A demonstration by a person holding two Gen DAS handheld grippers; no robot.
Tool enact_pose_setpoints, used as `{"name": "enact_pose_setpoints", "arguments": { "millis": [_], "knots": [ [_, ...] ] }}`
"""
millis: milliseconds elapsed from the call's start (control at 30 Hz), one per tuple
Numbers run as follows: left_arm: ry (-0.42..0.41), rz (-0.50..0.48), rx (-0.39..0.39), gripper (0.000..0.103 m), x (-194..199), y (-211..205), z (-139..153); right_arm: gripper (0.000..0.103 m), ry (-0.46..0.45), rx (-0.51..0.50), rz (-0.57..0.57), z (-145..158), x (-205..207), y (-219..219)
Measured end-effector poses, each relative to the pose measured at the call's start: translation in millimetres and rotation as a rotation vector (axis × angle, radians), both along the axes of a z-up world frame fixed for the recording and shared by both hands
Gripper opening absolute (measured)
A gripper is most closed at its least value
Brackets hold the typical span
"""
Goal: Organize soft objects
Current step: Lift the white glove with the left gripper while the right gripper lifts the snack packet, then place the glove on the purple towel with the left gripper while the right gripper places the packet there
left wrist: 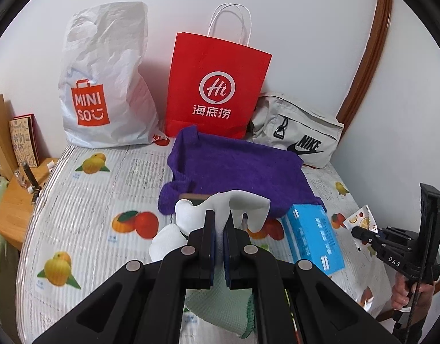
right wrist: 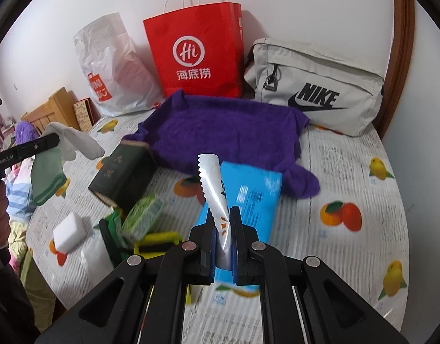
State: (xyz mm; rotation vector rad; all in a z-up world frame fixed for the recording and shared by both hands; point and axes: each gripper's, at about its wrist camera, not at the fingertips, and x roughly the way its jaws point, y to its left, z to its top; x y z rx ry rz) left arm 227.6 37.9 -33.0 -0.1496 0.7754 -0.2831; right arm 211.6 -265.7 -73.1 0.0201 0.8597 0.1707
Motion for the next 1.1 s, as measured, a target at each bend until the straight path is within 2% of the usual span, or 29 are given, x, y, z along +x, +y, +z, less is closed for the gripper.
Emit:
{"name": "enact_pose_setpoints", "arguments": {
  "millis": [333, 600, 800, 1100],
  "knots": [
    [0.013, 0.030, 0.054, 0.005, 51, -11, 1, 0.008, 0.002, 0.011, -0.047, 4, 55, -11],
    [0.028, 0.033, 0.070, 0.005, 96, -15, -1, 0.008, 0.002, 0.003, -0.066, 2, 100, -17],
    [0.043, 0.025, 0.050, 0.005, 131, -18, -4, 0.008, 0.027, 0.006, -0.073, -10, 139, -21],
    [0.091, -0.001, 0.077, 0.005, 191, -38, -24, 0.008, 0.084, -0.014, -0.073, -37, 184, -23]
  ]
}}
